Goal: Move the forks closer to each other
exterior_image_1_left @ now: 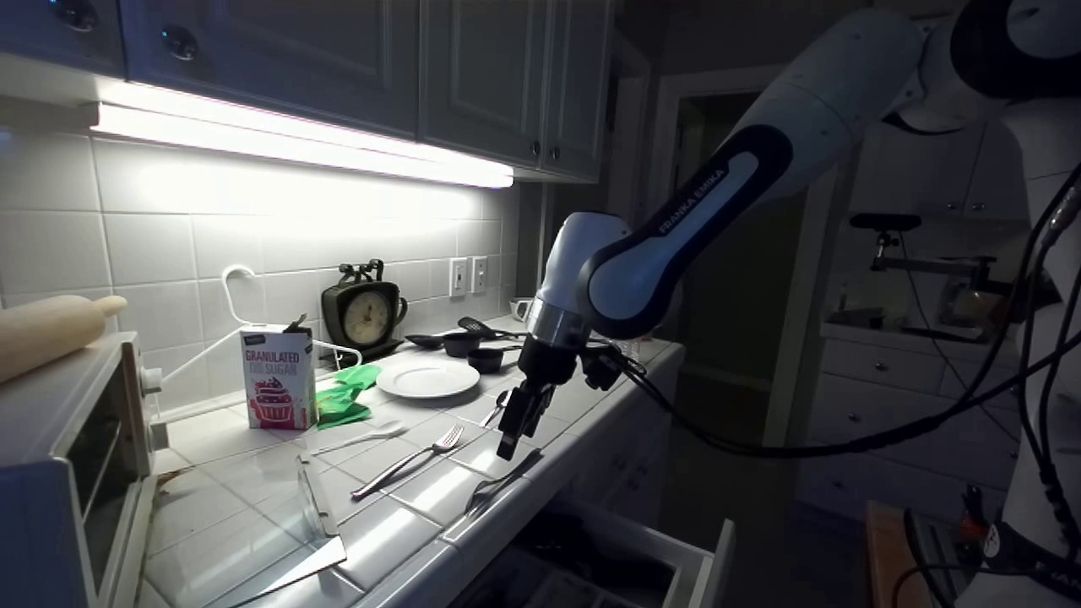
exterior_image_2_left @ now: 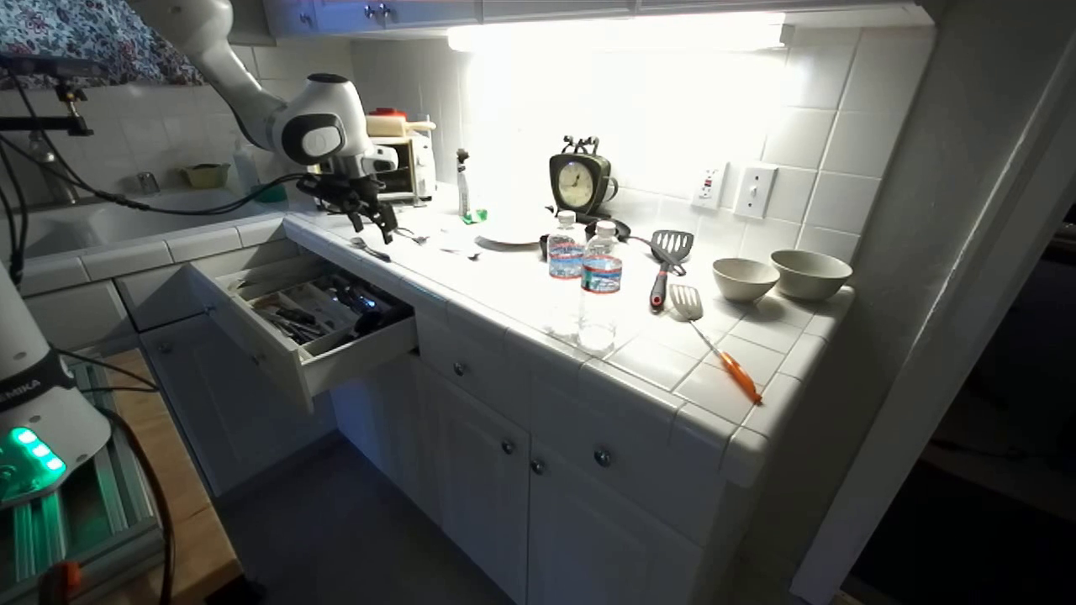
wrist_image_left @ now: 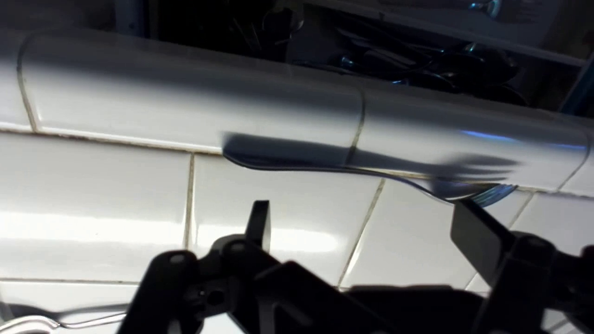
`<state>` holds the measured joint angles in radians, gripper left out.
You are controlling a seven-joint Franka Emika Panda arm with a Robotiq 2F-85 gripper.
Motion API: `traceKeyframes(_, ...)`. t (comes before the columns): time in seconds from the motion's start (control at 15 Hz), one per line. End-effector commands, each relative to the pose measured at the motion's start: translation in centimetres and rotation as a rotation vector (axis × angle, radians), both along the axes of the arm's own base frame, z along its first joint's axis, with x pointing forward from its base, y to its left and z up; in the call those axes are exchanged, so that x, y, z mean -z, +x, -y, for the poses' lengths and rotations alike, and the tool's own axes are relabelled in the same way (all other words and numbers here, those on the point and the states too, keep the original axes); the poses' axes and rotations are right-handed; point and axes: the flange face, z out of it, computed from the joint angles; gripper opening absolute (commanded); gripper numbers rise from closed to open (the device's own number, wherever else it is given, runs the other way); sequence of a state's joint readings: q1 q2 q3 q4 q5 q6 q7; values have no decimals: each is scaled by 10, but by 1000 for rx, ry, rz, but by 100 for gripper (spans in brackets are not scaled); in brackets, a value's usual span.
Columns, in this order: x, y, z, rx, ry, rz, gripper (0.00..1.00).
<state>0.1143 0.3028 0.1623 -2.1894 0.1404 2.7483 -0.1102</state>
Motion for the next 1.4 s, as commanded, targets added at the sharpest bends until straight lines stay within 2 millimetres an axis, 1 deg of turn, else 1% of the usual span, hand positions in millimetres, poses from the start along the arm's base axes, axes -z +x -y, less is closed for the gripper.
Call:
traceKeyframes(0.0, 5, 1, -6, -165, -21, 43, 100)
traceKeyframes(0.47, 21, 0, -13, -439, -51, 67, 100)
traceKeyframes(0.67, 26, 0, -11, -504, -62, 83, 100)
traceKeyframes(0.87, 30, 2, -10, -533, -68, 108, 100)
traceKeyframes(1.0, 33, 2, -9, -537, -79, 127, 74)
traceKeyframes(1.2, 38, 2, -7, -542, -85, 139, 50)
traceKeyframes(1.33, 40, 2, -7, -548, -91, 145, 38)
